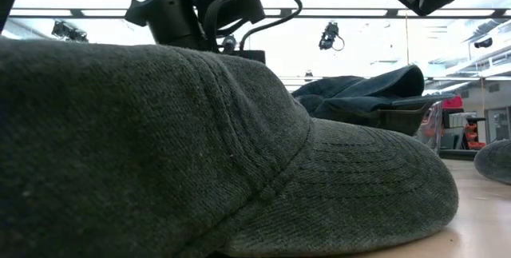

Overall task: Pick & Place hat
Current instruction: Put the top black cap into the left transparent bin

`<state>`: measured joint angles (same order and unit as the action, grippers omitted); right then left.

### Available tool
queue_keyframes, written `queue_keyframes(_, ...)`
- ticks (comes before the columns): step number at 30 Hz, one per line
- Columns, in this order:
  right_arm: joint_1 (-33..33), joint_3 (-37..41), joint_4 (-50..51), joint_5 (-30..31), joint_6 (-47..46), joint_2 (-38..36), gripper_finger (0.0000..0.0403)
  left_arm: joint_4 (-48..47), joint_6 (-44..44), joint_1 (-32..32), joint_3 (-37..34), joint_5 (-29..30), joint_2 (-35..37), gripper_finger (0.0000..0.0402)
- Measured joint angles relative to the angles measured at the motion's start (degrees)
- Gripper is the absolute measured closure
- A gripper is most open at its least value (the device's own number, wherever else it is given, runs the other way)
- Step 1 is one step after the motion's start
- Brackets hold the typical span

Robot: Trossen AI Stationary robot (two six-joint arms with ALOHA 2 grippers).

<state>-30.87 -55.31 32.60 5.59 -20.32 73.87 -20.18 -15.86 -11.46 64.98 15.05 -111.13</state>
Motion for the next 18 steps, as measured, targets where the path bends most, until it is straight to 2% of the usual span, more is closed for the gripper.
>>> queue_keyframes(4,0.0,0.0,0.0,0.0,0.0,0.0,0.0224,-1.4,-2.0,-0.7,-0.5,1.5,5.1,0.0395)
queue_keyframes(10,0.0,0.0,-0.4,0.0,0.0,0.0,0.0224,-0.6,-1.1,-3.2,-0.2,6.7,17.5,0.0394)
queue_keyframes(18,0.0,0.0,-0.5,0.0,0.0,0.0,0.0224,-2.6,1.7,-4.9,-0.1,20.7,34.0,0.0391)
